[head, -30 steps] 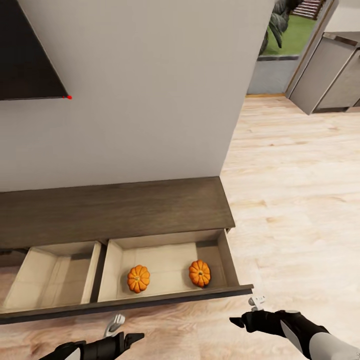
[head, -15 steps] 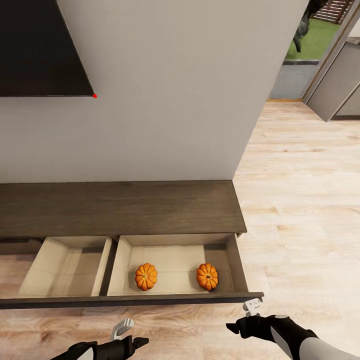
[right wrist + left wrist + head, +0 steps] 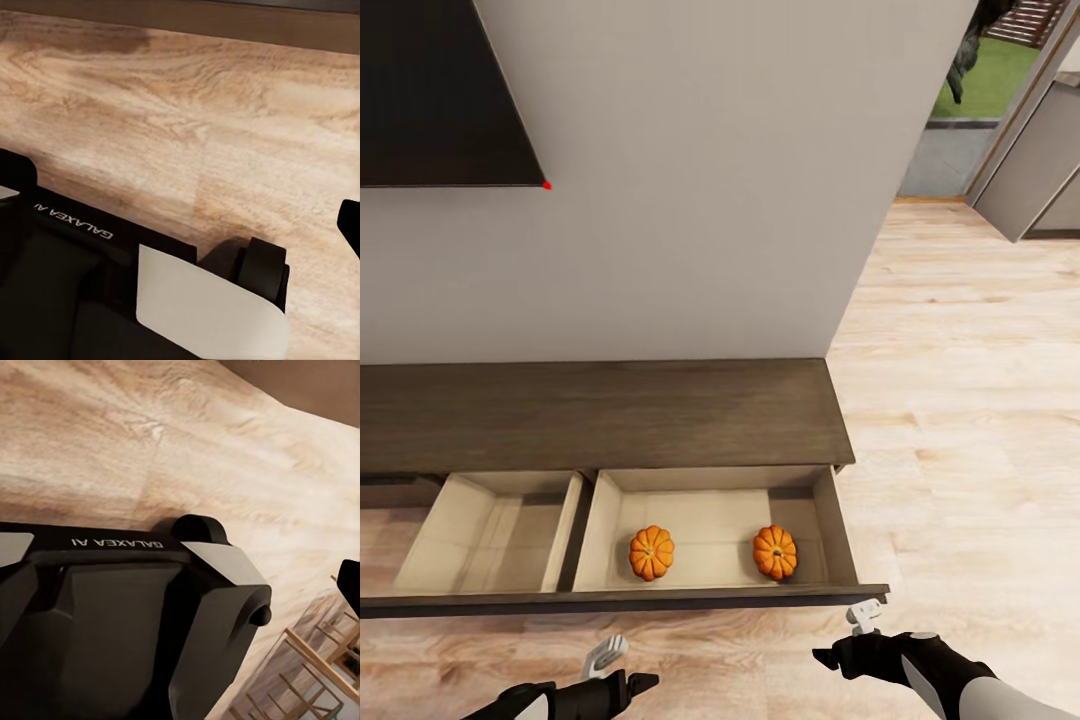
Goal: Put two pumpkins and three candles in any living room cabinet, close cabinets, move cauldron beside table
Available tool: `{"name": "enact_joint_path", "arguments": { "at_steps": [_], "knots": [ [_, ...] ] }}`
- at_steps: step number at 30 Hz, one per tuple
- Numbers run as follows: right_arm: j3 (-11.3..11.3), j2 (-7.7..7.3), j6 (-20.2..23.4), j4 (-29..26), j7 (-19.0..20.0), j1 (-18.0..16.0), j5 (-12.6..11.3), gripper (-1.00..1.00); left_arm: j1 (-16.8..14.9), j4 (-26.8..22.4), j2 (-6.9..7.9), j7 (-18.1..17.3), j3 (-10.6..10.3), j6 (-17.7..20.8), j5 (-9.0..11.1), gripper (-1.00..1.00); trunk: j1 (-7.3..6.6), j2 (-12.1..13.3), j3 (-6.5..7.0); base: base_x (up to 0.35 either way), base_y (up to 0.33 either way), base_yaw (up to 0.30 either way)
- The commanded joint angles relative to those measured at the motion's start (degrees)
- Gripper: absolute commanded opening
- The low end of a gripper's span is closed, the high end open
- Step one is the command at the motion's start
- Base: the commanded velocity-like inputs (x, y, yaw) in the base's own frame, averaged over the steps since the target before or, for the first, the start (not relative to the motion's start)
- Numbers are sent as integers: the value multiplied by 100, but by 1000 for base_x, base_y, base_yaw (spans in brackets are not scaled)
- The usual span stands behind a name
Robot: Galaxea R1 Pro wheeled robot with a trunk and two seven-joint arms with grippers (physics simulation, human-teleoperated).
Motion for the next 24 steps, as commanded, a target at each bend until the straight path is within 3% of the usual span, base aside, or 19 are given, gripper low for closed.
{"name": "enact_joint_path", "arguments": {
  "at_steps": [1,5,11,18,24],
  "knots": [
    [0,0,0,0,0,0,-1,100,1,0,-1,0,1,1,0,100,23,-42,-19,0,0,0],
    [-38,129,-130,131,-129,132,36,100,45,-12,-124,129,-4,-128,9,100,22,-40,-18,0,0,0],
    [-34,323,-302,170,-54,105,-34,100,41,5,66,47,28,-224,10,100,22,-40,-18,0,0,0],
    [-9,547,-527,397,-279,287,61,100,36,-174,-53,273,22,-447,8,100,22,-40,-18,0,0,0],
    [-9,739,-720,519,-471,418,69,100,40,-368,-63,465,10,-639,-14,100,22,-40,-18,0,0,0]
  ]
}}
